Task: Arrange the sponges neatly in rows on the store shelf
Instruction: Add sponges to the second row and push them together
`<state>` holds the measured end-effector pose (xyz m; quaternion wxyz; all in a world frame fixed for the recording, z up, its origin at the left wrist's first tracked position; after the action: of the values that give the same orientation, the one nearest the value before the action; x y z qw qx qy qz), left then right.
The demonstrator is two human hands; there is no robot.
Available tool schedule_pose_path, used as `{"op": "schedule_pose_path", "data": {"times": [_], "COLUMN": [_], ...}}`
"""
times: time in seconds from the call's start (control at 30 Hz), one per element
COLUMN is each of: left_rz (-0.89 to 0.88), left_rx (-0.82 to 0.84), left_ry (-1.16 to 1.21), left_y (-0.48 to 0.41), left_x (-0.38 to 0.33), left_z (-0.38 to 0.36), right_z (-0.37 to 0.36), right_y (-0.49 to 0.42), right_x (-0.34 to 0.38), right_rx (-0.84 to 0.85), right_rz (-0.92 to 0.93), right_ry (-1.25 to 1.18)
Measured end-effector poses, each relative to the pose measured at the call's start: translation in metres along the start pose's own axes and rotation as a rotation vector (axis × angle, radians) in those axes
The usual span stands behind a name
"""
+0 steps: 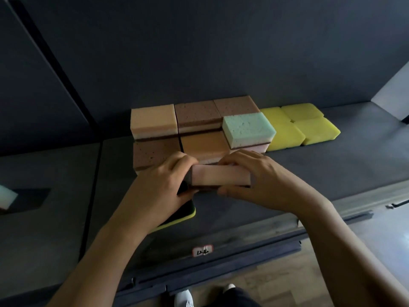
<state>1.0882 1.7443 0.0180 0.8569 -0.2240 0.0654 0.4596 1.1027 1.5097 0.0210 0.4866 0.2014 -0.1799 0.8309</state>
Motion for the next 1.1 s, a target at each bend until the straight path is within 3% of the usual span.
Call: {"op": "schedule_pose_path", "data": {"times": [0.27, 0.47, 0.63, 1.1], "left_rz": [0.044, 0.088, 0.086, 0.066], "left_rx": [0.076, 0.158, 0.200, 0.146], "left_ry": [-0.048, -0.032, -0.062, -0.043], "left_y": [0.000, -0.006, -0.015, -0.030], "left_x": [-0.006, -0.010, -0.019, -0.035], "left_z": [-0.004, -0.006, -0.006, -0.008], "right_z": [0.003, 0.002, 0.004, 0.012], "right_y": [0.000, 0.010, 0.013, 0.010], "right_x": [-0.022, -0.029, -0.031, -0.035], "right_rx": [0.209, 0.086, -0.026, -0.051], "right_rz": [-0.154, -0.115, 0.042, 0.164], "right_ry": [-0.212, -0.169, -0.060, -0.050]}}
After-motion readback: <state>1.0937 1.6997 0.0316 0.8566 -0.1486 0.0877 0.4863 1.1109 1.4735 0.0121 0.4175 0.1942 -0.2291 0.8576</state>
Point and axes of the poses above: each hand's wrist, its own y-axis away from the middle knuckle, its own z-axis out of the back of the hand, x = y × z, the point moved 1 cm from there along -y, towards the middle knuckle, and after that the axes turned 1 degree about -x, right-handed, at the moved point
